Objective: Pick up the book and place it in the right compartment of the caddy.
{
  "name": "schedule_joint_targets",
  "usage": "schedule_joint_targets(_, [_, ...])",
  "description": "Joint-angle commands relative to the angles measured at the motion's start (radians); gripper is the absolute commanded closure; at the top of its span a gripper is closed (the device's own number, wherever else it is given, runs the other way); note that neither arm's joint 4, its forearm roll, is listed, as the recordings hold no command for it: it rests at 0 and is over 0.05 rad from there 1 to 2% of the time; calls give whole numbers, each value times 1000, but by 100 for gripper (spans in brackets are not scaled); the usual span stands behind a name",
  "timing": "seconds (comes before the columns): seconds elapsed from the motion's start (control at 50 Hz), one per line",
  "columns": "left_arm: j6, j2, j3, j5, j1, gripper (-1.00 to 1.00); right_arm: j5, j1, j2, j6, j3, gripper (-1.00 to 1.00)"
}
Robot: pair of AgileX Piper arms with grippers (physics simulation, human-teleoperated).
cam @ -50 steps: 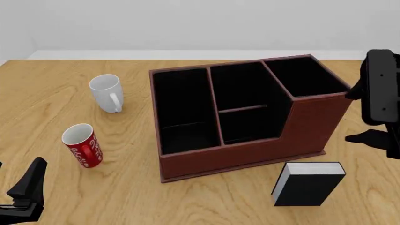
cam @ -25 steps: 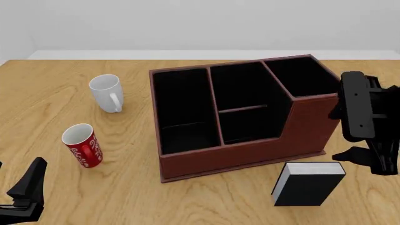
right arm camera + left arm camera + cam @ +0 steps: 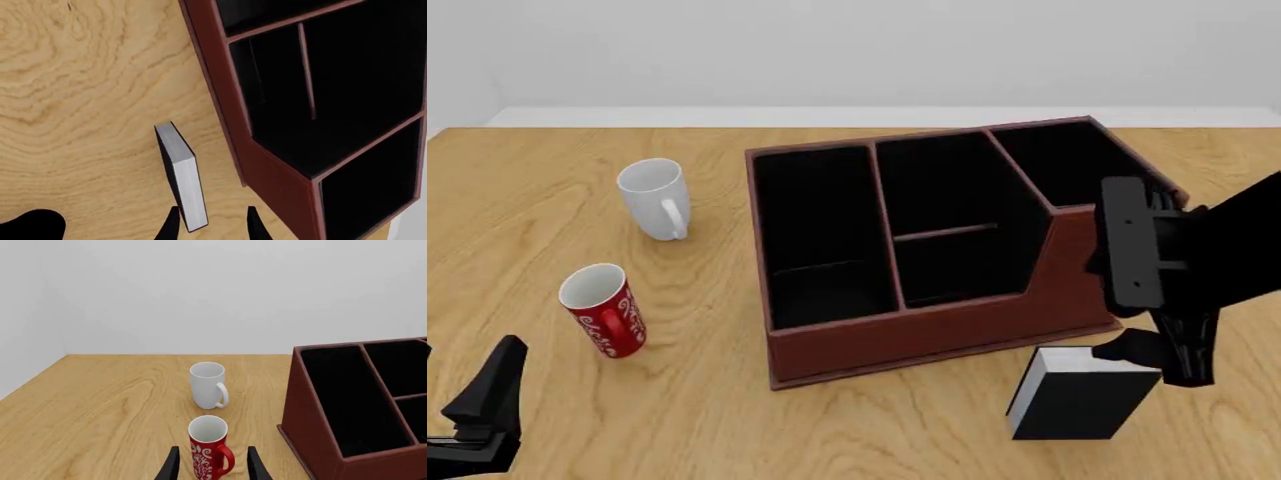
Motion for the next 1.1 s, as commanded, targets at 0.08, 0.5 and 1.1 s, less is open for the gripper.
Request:
schedule_joint_targets(0.08, [0,0,0,0,0,-100,-58,44,47,66,19,-100])
schedule_joint_targets(0.5, [0,0,0,0,0,-100,-84,186,82,240,66,-100])
schedule_joint_targets(1.1, [0,0,0,0,0,-100,-198,32,187,186,141,-100])
